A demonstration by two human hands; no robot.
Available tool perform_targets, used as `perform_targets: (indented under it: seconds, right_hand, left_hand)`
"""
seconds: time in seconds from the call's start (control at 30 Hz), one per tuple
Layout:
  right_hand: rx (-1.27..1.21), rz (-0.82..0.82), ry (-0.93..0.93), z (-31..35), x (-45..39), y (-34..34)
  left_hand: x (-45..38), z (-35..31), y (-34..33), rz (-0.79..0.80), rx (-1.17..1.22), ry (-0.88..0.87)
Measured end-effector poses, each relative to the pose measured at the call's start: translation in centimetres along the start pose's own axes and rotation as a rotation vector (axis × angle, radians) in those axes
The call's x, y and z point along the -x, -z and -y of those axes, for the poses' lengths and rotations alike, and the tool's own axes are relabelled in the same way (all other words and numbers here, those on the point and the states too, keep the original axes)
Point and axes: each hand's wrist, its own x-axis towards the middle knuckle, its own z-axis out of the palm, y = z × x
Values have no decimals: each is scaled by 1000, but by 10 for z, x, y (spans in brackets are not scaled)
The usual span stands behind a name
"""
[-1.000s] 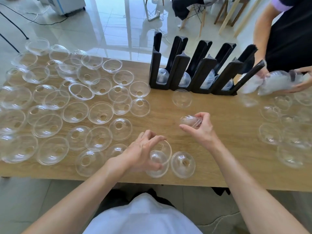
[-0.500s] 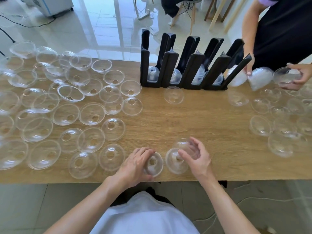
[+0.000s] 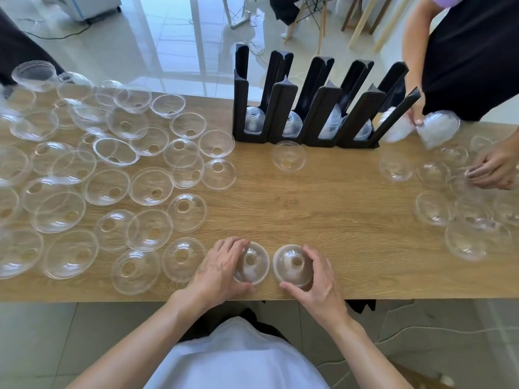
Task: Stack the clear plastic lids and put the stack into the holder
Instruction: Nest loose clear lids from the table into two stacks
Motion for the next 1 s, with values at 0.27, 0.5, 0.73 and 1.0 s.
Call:
perform_targets:
  seconds: [0.27, 0.5, 0.73, 1.0]
  right_hand:
    - [-12, -62, -18, 10, -51, 4]
    - [-70, -16, -84, 7, -71, 15]
    - [-64, -48, -21, 19, -153, 39]
    - [143, -23, 50, 47, -258, 46]
  left_hand:
    - [-33, -6, 15, -30, 26, 52]
    - [-49, -5, 21, -10, 24, 96]
    - [-49, -5, 34, 19, 76, 135]
    - [-75, 6, 83, -139, 13, 225]
